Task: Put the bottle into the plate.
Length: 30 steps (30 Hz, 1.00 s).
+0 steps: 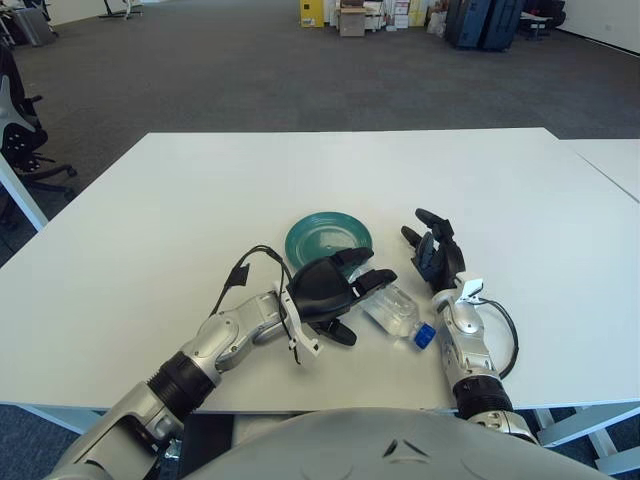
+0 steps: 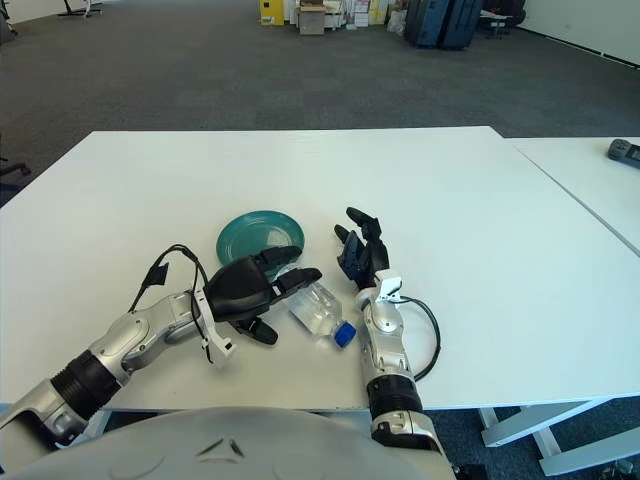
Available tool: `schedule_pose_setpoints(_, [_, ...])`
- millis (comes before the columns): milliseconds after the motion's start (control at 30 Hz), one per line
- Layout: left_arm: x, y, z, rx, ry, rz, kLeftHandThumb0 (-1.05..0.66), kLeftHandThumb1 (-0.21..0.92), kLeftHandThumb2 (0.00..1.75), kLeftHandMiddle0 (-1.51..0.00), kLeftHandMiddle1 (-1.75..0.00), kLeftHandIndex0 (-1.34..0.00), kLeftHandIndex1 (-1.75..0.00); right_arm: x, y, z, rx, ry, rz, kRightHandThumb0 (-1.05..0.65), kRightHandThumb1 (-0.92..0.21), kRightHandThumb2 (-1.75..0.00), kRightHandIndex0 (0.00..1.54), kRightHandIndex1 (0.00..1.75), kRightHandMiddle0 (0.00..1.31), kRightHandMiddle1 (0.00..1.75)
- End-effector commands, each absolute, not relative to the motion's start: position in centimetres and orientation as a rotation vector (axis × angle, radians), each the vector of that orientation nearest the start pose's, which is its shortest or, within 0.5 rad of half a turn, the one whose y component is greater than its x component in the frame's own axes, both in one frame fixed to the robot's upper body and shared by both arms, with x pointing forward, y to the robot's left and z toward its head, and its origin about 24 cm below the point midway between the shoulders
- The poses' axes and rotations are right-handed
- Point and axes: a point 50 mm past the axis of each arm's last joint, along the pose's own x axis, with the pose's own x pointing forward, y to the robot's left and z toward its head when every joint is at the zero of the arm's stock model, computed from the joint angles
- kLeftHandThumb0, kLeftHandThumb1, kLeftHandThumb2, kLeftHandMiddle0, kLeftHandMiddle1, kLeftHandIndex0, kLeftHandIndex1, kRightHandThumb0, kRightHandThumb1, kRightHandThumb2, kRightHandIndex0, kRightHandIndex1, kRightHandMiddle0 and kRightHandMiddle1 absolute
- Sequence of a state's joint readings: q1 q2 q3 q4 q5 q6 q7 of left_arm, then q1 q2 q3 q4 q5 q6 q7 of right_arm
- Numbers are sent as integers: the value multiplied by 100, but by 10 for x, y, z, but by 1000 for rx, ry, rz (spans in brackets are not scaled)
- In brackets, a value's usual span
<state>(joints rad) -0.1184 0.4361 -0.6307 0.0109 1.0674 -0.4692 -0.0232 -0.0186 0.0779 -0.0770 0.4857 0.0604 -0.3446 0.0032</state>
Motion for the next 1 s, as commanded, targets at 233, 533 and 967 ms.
schedule_pose_setpoints(233, [209, 63, 19, 1455, -583, -1046, -105, 92, 71, -21, 0, 0, -27, 216, -143, -50, 104, 232, -122, -81, -92, -96, 40, 11, 0, 84])
schedule_pose_setpoints(533, [210, 61, 19, 1507, -586, -1087, -105, 92, 68, -23, -1, 0, -37, 215, -140, -45, 67, 213, -155, -80, -92, -97, 36, 6, 0, 75])
schedule_pose_setpoints(967, [209, 51, 29, 1657, -666, -1084, -104, 92, 62, -40, -7, 0, -71, 217, -138, -39, 41, 198, -191, -82, -92, -101, 38, 5, 0, 82])
